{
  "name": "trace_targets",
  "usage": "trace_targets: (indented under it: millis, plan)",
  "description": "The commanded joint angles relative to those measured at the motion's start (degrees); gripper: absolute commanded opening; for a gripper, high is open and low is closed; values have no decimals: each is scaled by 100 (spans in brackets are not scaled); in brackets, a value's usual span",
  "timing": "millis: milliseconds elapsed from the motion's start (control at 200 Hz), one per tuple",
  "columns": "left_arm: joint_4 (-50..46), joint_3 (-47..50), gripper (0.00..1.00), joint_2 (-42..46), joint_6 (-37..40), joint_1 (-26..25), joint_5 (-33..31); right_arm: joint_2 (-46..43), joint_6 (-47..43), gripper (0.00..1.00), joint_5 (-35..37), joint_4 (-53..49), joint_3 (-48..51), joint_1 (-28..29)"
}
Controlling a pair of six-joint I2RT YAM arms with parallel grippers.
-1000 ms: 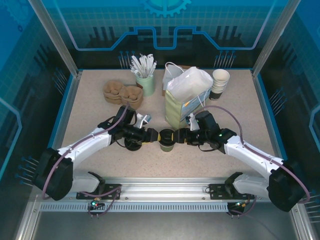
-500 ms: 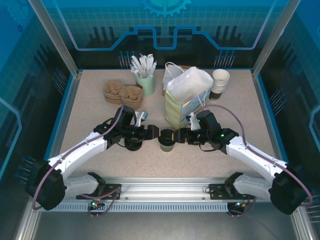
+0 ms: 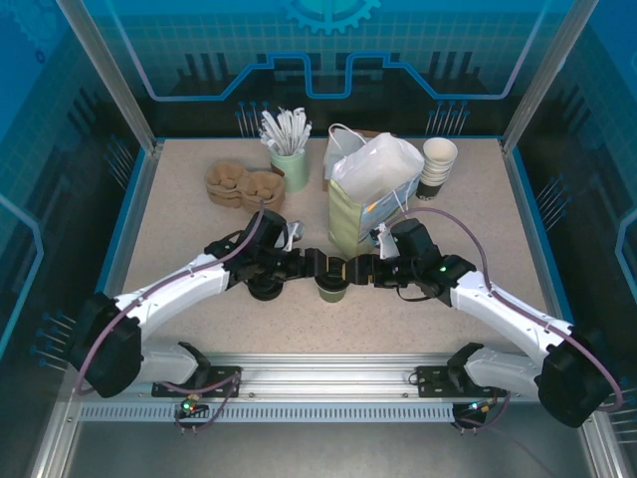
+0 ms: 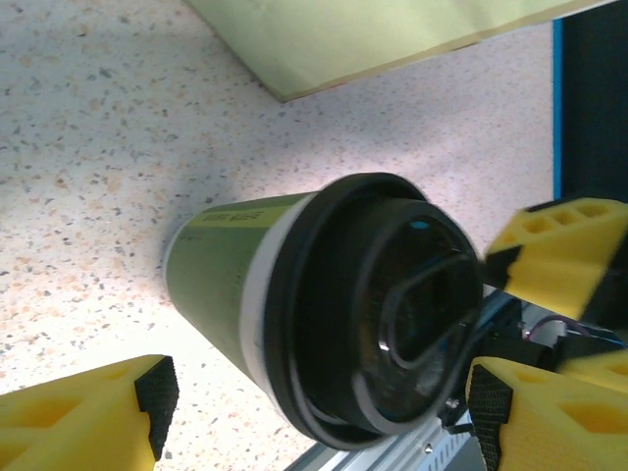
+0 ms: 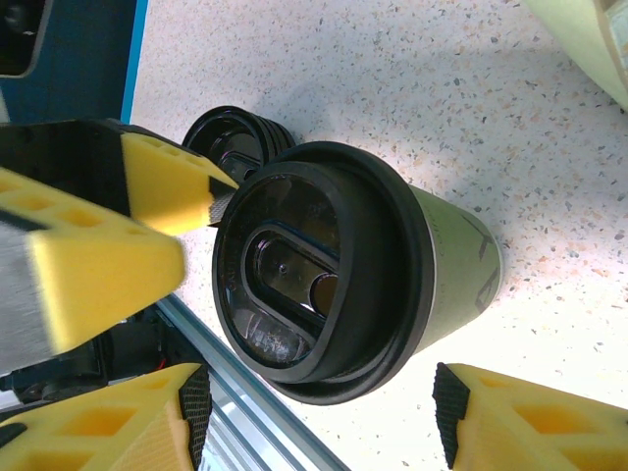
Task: Pack the takeout coffee
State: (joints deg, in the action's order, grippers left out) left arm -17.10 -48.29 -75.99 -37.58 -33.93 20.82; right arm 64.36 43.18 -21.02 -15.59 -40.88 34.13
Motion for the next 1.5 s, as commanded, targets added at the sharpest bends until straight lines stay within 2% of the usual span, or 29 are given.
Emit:
trace_targets:
  millis: [0, 330, 855, 1121, 1491]
  plan:
    - [-166, -161, 78, -198, -45, -22, -61, 46, -134, 63, 41, -75, -166, 68]
    - [-249, -28, 69, -269, -21, -25, -8, 189, -125, 63, 6, -9, -183, 68]
    - [-153, 169, 67, -187, -70, -28, 36, 479, -90, 62, 21, 92, -238, 104]
    - [-110, 293, 62, -136, -91, -22, 45, 506, -60, 57, 176, 92, -129, 122]
    - [-117, 409, 61, -83, -91, -29, 1, 620, -31, 52, 306, 57, -128, 171]
